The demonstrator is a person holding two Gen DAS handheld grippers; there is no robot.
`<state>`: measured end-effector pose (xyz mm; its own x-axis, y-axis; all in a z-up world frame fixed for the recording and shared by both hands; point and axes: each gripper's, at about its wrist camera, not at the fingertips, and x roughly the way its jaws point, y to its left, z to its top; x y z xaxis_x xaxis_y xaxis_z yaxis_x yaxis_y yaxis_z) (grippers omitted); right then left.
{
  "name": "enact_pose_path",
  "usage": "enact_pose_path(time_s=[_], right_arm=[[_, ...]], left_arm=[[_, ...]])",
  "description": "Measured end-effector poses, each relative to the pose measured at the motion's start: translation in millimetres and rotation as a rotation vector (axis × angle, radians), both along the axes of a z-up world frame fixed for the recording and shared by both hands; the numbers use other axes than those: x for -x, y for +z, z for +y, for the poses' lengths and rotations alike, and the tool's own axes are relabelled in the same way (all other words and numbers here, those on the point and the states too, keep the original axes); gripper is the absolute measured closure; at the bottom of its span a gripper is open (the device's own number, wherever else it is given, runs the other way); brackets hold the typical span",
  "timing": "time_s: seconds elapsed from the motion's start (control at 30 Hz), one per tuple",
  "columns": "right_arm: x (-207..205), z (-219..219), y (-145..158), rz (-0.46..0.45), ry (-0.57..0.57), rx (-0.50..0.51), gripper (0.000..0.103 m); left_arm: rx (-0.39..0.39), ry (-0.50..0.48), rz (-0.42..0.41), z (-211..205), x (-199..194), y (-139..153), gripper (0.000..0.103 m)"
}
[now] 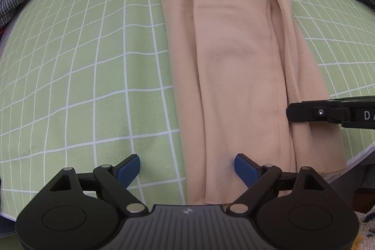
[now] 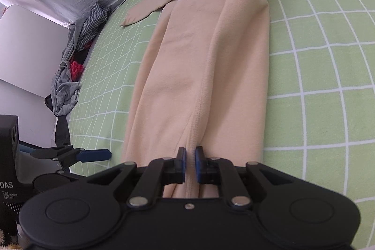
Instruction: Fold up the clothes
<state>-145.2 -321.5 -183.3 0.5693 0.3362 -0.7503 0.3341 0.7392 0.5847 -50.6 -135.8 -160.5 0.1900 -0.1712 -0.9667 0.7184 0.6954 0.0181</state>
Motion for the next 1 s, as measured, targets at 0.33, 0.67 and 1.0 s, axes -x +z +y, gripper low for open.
enact_pose_path(time_s=[0.33, 0.67, 1.0], right_arm=[[-3.2, 11.8, 7.9, -0.027, 0.058, -0.025, 0.069], [-11.8, -12.8, 53.0, -0.162, 0.017, 0.162, 0.057], [-47.6, -65.9, 44.9, -0.001, -0.189, 0.431, 0.052]], left_arm=[[0.007, 0.022, 0.015, 4.0, 3.5, -1.0, 0.013], [0.115, 0.253, -0.004, 31.5, -35.1, 38.1, 0.015], [0.181, 0.495, -0.032, 54.9, -124.2, 44.6, 0.015]])
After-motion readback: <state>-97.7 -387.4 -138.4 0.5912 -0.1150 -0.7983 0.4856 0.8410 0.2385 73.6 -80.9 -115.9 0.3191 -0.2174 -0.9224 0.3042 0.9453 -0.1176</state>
